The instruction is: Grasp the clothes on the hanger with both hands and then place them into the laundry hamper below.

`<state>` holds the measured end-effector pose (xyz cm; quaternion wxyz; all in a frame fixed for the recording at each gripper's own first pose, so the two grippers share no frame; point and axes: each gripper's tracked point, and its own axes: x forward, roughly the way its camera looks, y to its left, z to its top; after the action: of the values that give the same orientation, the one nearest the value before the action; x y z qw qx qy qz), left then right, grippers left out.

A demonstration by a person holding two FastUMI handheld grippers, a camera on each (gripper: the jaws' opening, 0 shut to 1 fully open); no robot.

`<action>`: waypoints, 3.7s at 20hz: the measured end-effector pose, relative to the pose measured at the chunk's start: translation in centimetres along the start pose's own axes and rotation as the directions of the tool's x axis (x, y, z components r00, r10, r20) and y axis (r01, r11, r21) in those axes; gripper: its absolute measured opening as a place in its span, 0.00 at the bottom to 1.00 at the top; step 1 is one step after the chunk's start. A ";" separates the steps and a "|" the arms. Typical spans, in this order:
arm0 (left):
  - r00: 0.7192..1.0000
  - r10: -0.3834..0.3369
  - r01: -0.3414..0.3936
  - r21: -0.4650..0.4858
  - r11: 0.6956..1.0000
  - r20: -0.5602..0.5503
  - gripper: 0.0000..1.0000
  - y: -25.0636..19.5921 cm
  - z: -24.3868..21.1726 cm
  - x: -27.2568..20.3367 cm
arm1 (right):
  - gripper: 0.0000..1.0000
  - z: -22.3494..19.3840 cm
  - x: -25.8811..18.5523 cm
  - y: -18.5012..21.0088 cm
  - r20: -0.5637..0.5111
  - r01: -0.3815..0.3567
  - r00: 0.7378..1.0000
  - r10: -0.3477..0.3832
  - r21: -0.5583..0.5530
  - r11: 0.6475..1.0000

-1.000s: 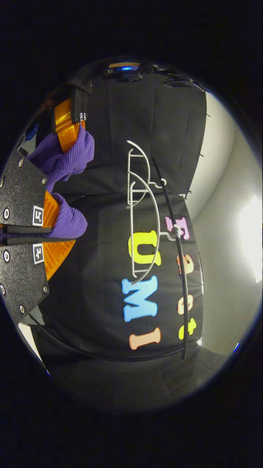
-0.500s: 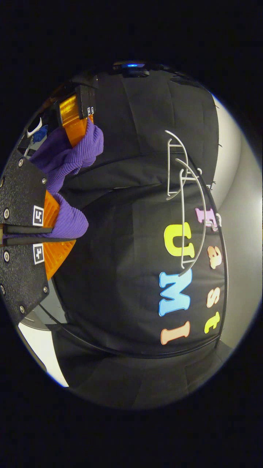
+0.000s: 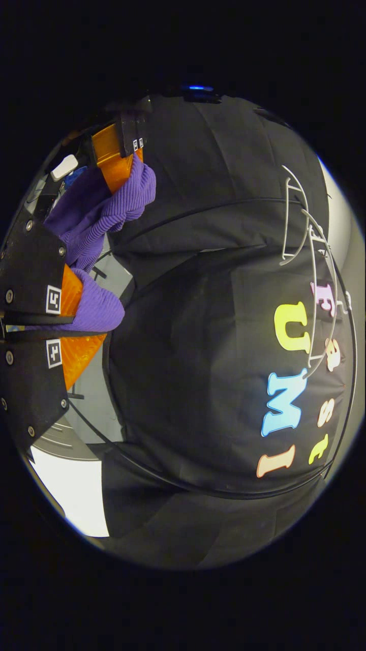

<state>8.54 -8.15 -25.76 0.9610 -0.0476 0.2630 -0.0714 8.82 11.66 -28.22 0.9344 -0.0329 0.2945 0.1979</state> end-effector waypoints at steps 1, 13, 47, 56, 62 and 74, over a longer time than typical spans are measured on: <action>1.000 0.008 -0.008 0.003 1.000 -0.023 0.02 0.2 -0.9 0.4 | 0.04 -0.9 0.4 0.0 -0.020 0.004 1.000 -0.004 -0.006 1.000; 0.961 -0.004 0.011 0.024 1.000 -0.276 0.33 0.9 -10.1 0.8 | 0.27 -10.2 0.5 0.8 -0.291 -0.015 0.956 0.024 0.033 0.999; 0.878 -0.027 -0.002 0.060 0.998 0.478 0.89 -0.1 21.5 -19.8 | 0.91 17.5 -26.8 -8.4 0.508 0.302 0.806 -0.302 0.085 0.950; 0.845 0.009 -0.044 0.053 0.998 0.534 0.89 -2.0 20.9 -24.6 | 0.93 15.4 -30.4 -10.3 0.515 0.290 0.798 -0.313 0.128 0.949; 0.837 0.008 -0.044 0.052 0.998 0.547 0.89 -2.8 20.9 -25.5 | 0.93 15.5 -31.3 -10.1 0.525 0.284 0.793 -0.308 0.128 0.950; 0.831 0.003 -0.048 0.067 0.997 0.556 0.85 -2.7 20.8 -25.6 | 0.93 16.3 -32.1 -9.9 0.552 0.300 0.770 -0.321 0.131 0.945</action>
<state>-2.88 -5.56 5.19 0.9979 -0.0250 -0.0297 -0.0519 -2.59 -5.83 2.76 0.9993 -0.0045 -0.0022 0.0366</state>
